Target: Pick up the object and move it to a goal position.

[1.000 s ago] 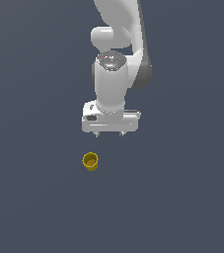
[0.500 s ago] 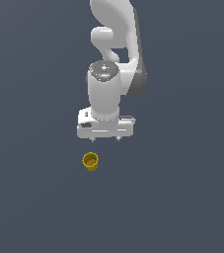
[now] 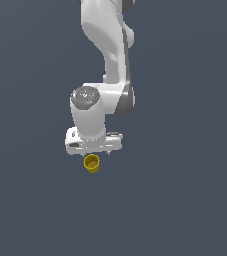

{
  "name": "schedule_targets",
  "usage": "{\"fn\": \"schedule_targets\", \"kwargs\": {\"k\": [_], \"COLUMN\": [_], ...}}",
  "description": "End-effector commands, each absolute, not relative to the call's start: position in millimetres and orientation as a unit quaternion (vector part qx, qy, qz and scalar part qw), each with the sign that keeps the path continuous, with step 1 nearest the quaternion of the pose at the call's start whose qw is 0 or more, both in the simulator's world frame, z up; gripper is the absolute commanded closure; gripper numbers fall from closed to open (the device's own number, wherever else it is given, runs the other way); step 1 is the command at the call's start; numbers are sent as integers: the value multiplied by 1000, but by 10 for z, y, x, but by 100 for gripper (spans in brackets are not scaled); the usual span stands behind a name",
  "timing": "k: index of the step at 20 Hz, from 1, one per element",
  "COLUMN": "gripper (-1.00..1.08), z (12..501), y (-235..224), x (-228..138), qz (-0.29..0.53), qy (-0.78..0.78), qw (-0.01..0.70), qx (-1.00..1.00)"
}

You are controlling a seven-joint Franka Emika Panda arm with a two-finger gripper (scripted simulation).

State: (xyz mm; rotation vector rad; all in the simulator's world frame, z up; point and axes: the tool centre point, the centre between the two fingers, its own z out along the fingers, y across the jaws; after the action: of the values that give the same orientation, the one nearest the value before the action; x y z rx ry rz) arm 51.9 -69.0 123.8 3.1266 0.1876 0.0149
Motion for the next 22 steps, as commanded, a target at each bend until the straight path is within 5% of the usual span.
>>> {"fn": "schedule_targets", "kwargs": {"k": [1, 22], "gripper": [-92, -92], "z": [1132, 558], "y": [-790, -941], "x": [573, 620], "qz": [3, 0], "qy": [66, 75], "qw": [3, 0], "qx": [998, 997]}}
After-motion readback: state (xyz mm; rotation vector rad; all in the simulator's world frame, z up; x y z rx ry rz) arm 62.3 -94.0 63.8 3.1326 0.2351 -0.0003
